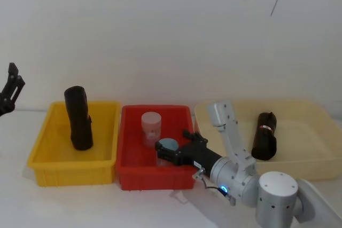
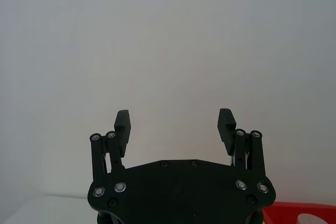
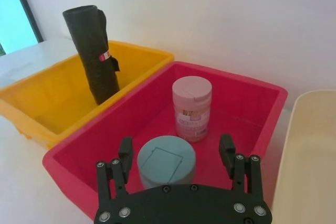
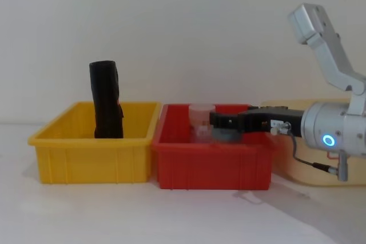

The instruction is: Pick up the garbage bag with the one hand and transfer it to the other hand.

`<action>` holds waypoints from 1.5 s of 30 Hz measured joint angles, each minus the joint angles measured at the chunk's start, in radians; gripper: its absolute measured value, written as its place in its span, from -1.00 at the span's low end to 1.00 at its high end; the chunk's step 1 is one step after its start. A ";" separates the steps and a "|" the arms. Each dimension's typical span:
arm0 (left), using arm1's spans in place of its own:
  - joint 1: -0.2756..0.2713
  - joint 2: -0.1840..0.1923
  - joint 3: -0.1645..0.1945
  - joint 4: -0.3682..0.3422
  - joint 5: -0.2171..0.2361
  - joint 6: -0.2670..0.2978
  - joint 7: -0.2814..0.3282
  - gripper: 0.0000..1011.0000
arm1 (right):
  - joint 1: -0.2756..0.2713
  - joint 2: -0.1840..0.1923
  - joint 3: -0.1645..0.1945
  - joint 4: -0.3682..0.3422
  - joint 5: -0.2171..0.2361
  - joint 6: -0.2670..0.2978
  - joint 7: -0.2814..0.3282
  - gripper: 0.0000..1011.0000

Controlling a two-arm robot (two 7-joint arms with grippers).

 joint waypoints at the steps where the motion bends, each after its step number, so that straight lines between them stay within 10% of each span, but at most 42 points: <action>1: 0.000 0.000 0.000 0.000 0.000 0.000 0.000 0.98 | 0.000 0.000 -0.001 0.001 -0.001 0.001 0.001 0.99; 19: 0.001 0.000 -0.002 0.000 0.000 -0.001 0.001 0.98 | 0.014 -0.008 -0.024 0.020 -0.006 0.017 0.013 0.99; 33: 0.001 0.000 -0.001 0.000 0.000 -0.001 0.001 0.98 | 0.019 -0.016 -0.024 0.030 -0.004 0.019 0.011 0.32; 45: 0.001 0.000 -0.001 0.000 0.000 0.000 0.001 0.98 | 0.018 -0.022 -0.004 0.015 0.017 -0.006 0.003 0.31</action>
